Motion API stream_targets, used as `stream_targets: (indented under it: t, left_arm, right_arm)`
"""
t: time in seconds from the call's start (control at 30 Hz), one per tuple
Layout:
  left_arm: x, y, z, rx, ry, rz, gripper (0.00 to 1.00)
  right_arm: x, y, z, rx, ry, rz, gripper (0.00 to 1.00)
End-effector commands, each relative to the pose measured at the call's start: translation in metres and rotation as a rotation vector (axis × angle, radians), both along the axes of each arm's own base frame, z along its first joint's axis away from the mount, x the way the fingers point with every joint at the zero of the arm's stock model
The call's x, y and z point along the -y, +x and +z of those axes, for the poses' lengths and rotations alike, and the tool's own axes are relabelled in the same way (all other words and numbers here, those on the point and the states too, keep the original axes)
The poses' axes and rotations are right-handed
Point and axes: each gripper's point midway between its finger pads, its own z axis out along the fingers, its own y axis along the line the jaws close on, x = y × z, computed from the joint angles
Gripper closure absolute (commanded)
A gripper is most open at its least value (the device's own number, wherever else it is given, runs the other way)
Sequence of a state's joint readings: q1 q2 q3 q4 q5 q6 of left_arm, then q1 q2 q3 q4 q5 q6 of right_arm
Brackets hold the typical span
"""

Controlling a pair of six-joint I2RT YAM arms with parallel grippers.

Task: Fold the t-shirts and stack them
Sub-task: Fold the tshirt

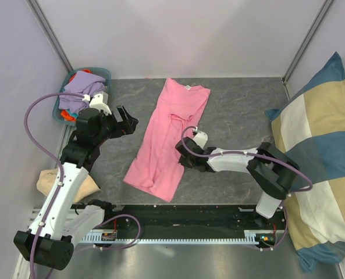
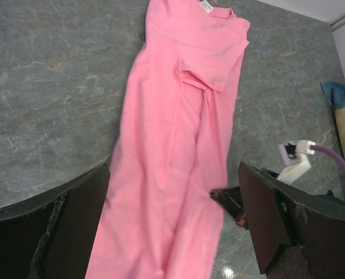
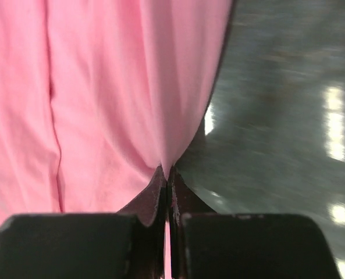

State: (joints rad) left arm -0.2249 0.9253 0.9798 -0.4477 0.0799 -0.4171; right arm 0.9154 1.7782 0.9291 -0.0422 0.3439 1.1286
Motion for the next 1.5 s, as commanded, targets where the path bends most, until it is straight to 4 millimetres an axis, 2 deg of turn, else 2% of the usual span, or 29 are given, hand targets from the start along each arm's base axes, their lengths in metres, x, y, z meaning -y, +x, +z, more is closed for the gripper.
stream_targets:
  t: [0.0, 0.13, 0.23, 0.3, 0.37, 0.4, 0.43, 0.47, 0.53, 0.57, 0.73, 0.83, 0.93, 1.07, 1.23, 1.47]
  left_arm:
    - [0.001, -0.007, -0.002, 0.011, 0.021, -0.031, 0.0]
    - [0.0, -0.014, -0.007, 0.0, 0.021, -0.036, 0.0]
    - [0.001, -0.019, -0.012, -0.01, 0.022, -0.043, 0.0]
    - [0.002, -0.023, -0.016, -0.022, 0.017, -0.054, 0.0]
    - [0.003, -0.027, -0.021, -0.033, 0.009, -0.058, 0.0]
    - [0.006, -0.031, -0.024, -0.046, -0.007, -0.069, 0.0]
    - [0.007, -0.034, -0.032, -0.068, -0.017, -0.075, 0.0]
    - [0.011, -0.041, -0.033, -0.077, -0.036, -0.101, 0.0]
    - [0.017, -0.052, -0.05, -0.121, -0.064, -0.123, 0.0]
    - [0.023, -0.059, -0.055, -0.13, -0.071, -0.144, 0.0]
    - [0.038, -0.096, -0.085, -0.173, -0.113, -0.205, 0.0]
    - [0.056, -0.118, -0.105, -0.237, -0.169, -0.249, 0.02]
    - [0.077, -0.134, -0.123, -0.291, -0.176, -0.284, 0.03]
    - [0.096, -0.145, -0.144, -0.346, -0.17, -0.284, 0.04]
    - [0.111, -0.156, -0.175, -0.388, -0.057, -0.264, 0.04]
    - [0.138, -0.17, -0.207, -0.432, 0.017, -0.272, 0.15]
  right_arm:
    - [0.09, -0.03, -0.013, -0.076, -0.289, -0.061, 0.97]
    - [0.134, -0.04, -0.005, -0.109, -0.413, -0.065, 0.96]
    - [0.161, -0.039, 0.007, -0.104, -0.473, -0.086, 0.94]
    - [0.176, -0.035, 0.016, -0.088, -0.487, -0.114, 0.93]
    - [0.182, -0.033, 0.023, -0.077, -0.478, -0.122, 0.87]
    - [0.184, -0.031, 0.026, -0.076, -0.474, -0.125, 0.82]
    - [0.182, -0.03, 0.031, -0.062, -0.462, -0.12, 0.69]
    - [0.181, -0.028, 0.035, -0.054, -0.45, -0.119, 0.6]
    - [0.174, -0.028, 0.044, -0.037, -0.408, -0.105, 0.4]
    - [0.173, -0.028, 0.047, -0.031, -0.394, -0.104, 0.38]
    - [0.167, -0.026, 0.081, 0.063, -0.287, -0.1, 0.32]
    - [0.168, -0.027, 0.092, 0.101, -0.257, -0.097, 0.3]
    - [0.169, -0.031, 0.091, 0.1, -0.245, -0.092, 0.3]
    - [0.169, -0.037, 0.085, 0.081, -0.226, -0.094, 0.29]
    - [0.168, -0.04, 0.081, 0.072, -0.214, -0.087, 0.28]
    - [0.171, -0.042, 0.082, 0.077, -0.214, -0.087, 0.28]
